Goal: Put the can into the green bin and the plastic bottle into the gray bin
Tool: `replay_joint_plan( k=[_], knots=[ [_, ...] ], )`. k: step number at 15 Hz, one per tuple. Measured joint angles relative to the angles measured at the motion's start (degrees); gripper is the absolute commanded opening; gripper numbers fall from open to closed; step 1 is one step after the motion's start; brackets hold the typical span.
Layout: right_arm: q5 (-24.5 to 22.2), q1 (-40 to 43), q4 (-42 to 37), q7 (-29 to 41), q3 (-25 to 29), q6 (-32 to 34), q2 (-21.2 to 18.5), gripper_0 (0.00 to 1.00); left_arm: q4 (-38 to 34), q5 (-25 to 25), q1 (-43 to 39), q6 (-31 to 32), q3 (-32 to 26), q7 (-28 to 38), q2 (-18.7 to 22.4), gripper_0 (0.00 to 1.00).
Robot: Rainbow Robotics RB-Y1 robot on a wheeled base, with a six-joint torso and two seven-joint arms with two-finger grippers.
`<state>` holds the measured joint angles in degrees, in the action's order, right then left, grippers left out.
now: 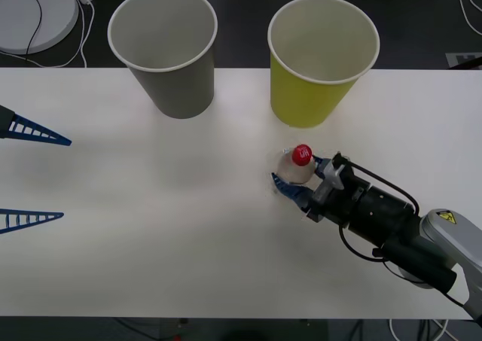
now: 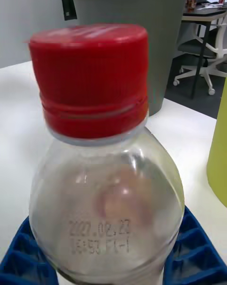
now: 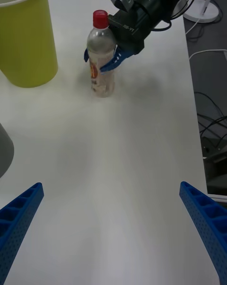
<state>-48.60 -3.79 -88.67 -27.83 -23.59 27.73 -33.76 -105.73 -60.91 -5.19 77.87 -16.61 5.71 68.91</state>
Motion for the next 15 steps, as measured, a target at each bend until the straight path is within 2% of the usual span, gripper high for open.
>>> replay_joint_plan(
  k=[7,15],
  knots=[
    [0.25,0.00,-0.01,0.71,0.02,0.18,-1.06,0.00,0.00,0.00,0.00,0.00,0.00,0.00,0.00,1.00],
    [5.19,0.12,-1.11,1.72,1.40,4.22,-3.93,0.00,0.00,0.00,0.00,0.00,0.00,0.00,0.00,1.00]
  ],
)
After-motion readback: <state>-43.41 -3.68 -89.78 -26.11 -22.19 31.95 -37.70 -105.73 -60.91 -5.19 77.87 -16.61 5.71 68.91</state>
